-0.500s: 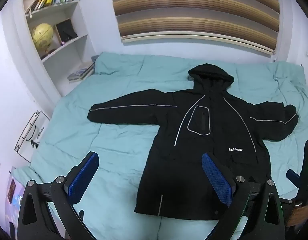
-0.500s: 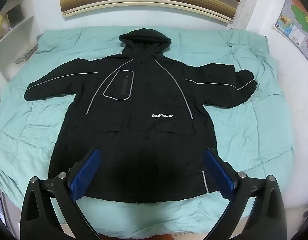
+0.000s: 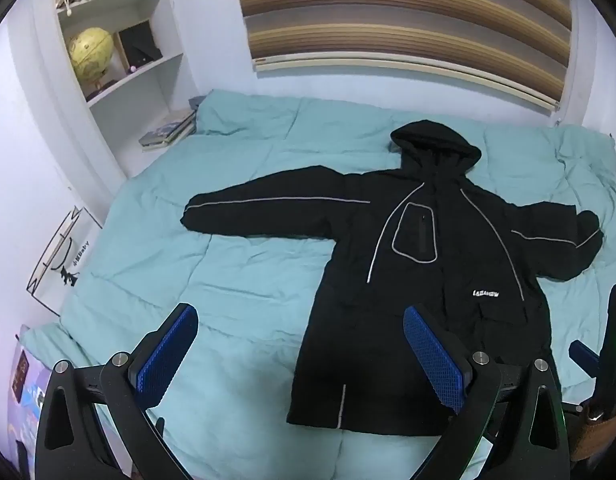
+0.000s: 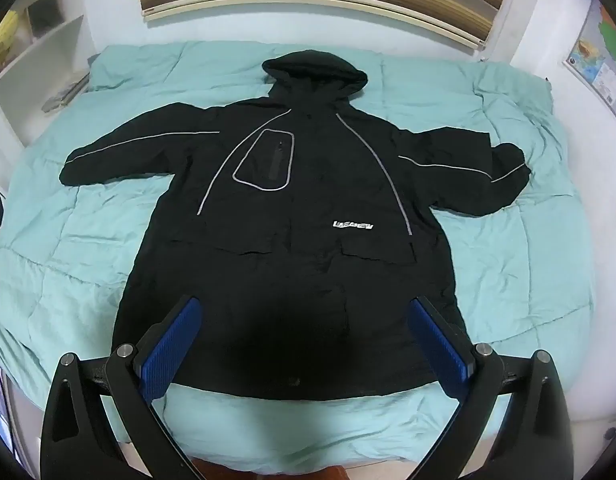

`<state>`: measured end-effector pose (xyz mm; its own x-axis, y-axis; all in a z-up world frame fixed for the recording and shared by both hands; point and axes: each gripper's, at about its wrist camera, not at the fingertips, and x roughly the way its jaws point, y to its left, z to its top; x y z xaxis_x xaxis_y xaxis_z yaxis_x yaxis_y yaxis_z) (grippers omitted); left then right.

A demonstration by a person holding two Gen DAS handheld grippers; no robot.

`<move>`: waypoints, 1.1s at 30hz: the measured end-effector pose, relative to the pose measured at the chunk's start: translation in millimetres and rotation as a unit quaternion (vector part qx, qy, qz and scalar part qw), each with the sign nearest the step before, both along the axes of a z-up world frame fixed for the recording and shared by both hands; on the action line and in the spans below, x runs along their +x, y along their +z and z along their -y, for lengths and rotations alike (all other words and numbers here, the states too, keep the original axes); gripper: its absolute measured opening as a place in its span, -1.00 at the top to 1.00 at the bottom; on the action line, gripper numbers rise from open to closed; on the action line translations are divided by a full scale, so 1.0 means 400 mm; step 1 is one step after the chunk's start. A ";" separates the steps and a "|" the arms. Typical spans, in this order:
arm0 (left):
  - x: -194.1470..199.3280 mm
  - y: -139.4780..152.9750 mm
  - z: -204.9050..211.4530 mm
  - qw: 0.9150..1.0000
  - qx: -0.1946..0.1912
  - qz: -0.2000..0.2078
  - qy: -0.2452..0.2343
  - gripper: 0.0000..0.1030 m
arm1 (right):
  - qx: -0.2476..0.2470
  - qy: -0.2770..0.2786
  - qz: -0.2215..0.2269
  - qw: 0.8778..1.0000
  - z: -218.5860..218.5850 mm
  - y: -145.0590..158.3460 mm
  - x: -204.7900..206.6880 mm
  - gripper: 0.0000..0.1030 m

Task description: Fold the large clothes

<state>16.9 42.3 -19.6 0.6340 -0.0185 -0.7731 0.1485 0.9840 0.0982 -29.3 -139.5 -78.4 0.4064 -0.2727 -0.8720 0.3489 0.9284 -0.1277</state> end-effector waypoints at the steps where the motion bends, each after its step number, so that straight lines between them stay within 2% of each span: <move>1: 0.005 -0.005 -0.005 1.000 0.002 -0.002 -0.001 -0.99 | 0.002 0.001 -0.002 1.000 -0.006 -0.006 0.003 -0.99; 16: 0.064 -0.036 -0.055 1.000 -0.008 -0.020 -0.023 -0.99 | 0.011 -0.002 -0.015 1.000 -0.087 -0.029 0.056 -0.99; 33: 0.072 -0.057 -0.075 0.999 -0.011 -0.031 -0.029 -0.99 | 0.030 -0.019 -0.026 0.999 -0.106 -0.056 0.064 -0.99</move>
